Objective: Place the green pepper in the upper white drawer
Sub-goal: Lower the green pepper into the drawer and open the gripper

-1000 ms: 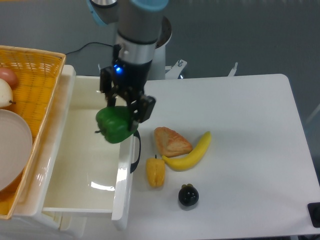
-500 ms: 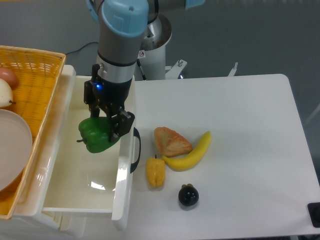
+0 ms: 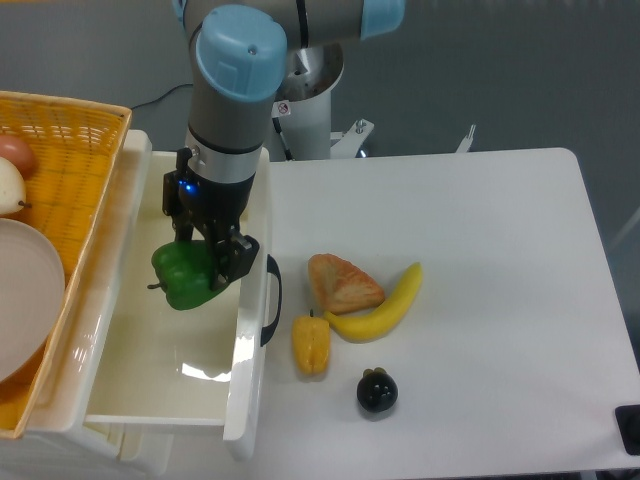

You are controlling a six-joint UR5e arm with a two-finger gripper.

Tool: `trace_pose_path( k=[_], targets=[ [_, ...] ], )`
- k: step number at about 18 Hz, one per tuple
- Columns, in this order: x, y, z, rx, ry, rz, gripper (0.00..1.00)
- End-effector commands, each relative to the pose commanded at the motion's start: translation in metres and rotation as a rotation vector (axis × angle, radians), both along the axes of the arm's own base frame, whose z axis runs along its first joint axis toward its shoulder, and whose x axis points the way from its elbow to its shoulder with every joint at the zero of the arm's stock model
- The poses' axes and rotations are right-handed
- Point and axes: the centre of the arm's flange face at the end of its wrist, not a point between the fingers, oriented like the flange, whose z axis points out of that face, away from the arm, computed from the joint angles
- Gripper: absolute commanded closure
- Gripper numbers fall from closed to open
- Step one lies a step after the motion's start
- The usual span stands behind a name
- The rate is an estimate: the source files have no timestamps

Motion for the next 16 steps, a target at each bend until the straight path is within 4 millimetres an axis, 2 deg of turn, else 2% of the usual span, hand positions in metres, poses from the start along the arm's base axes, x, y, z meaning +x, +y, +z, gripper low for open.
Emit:
trace_pose_path(
  k=[4,9,12,16],
  targets=[
    [0.005,0.006,-0.006,-0.008,-0.005,-0.014,0.40],
    [0.003,0.009,-0.012,-0.013,-0.006,-0.013,0.33],
    [0.001,0.009,-0.018,-0.041,0.019,-0.010,0.13],
    [0.006,0.013,-0.018,-0.055,0.063,-0.014,0.02]
  ],
)
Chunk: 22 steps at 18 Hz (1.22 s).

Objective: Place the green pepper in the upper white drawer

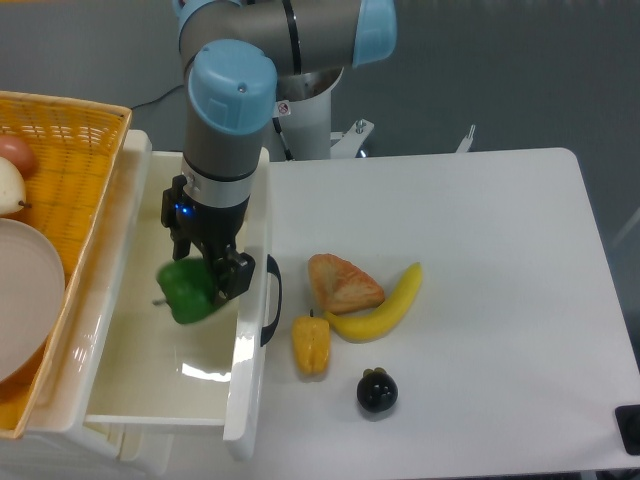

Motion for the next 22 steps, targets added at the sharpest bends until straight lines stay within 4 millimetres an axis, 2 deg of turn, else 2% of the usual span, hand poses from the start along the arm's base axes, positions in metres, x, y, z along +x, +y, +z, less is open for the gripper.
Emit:
trace_pose_path(
  k=[4,6,9,13,15,19,21,22],
  targets=[
    [0.002,-0.002,0.007,0.010,0.005,0.003,0.01],
    [0.002,-0.005,0.018,0.027,0.010,0.037,0.00],
    [-0.018,-0.013,0.042,0.107,0.018,0.222,0.00],
    [-0.043,-0.043,0.078,0.181,0.046,0.348,0.00],
    [-0.064,-0.061,0.088,0.199,0.054,0.420,0.00],
    [-0.126,-0.100,0.089,0.207,0.074,0.534,0.00],
    [-0.155,-0.121,0.084,0.199,0.076,0.590,0.00],
    [-0.175,-0.133,0.074,0.183,0.084,0.597,0.00]
  ],
)
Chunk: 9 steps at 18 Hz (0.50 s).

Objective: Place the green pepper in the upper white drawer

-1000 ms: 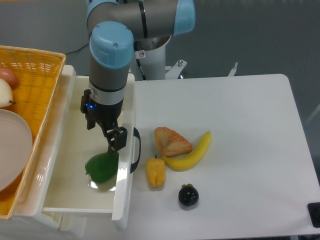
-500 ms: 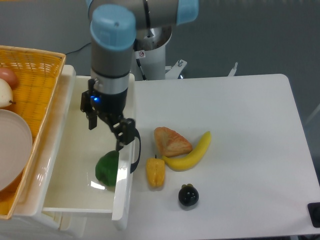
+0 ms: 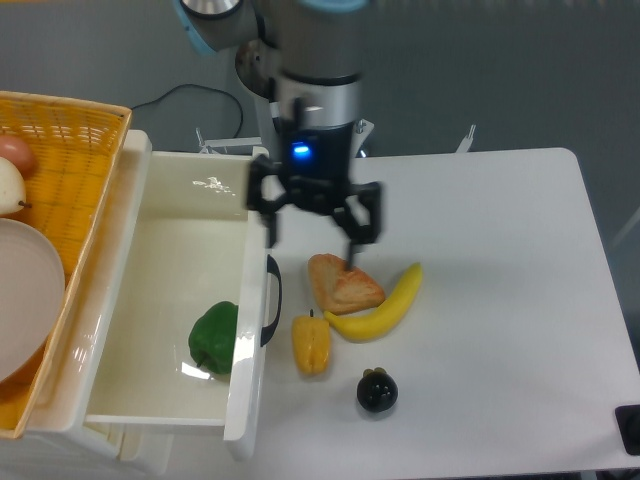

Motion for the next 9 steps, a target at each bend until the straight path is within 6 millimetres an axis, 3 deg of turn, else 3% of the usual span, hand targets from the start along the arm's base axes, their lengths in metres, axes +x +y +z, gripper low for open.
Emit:
trace_pose_path(
  k=[3,7,9],
  targets=[
    [-0.057,-0.039,-0.034,-0.060,0.014,-0.030,0.00],
    [-0.107,-0.090,-0.063,-0.167,0.012,0.081,0.00],
    [-0.126,-0.107,-0.104,-0.282,0.005,0.010,0.00]
  ],
)
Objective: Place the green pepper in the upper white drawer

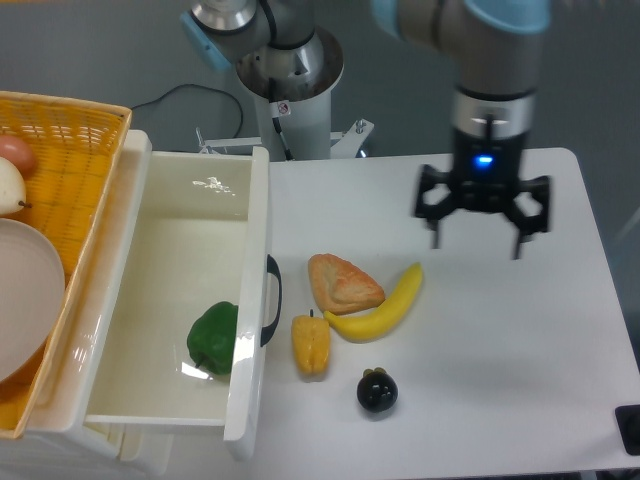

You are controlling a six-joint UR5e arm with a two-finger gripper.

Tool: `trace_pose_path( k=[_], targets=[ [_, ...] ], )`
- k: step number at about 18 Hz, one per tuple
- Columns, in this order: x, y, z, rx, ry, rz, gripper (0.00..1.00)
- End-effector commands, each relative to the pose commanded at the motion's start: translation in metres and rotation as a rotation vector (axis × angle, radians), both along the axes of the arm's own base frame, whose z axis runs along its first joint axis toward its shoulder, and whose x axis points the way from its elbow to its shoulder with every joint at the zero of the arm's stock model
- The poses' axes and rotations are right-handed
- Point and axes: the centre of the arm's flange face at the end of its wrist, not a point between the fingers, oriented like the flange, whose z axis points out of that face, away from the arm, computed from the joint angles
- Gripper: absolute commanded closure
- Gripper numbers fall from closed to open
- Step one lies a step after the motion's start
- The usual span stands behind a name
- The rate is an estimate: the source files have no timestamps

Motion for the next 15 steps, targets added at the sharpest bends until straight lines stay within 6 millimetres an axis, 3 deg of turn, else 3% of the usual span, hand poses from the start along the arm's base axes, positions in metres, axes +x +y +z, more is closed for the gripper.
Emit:
trace_pose_path(
  k=[1,3,5,7,10,15],
  targets=[
    [-0.011,-0.013,-0.019,-0.037,-0.013,-0.075,0.00],
    [-0.023,-0.017,-0.049,-0.078,-0.039,-0.175,0.00],
    [-0.041,-0.027,-0.063,-0.087,-0.050,-0.181,0.00],
    [-0.057,-0.025,-0.083,-0.116,-0.063,-0.250,0.00],
    [-0.065,-0.029,-0.108,-0.220,-0.081,-0.287,0.00],
    [-0.080,-0.031,-0.141,-0.238,-0.118,-0.346,0.00]
  ],
)
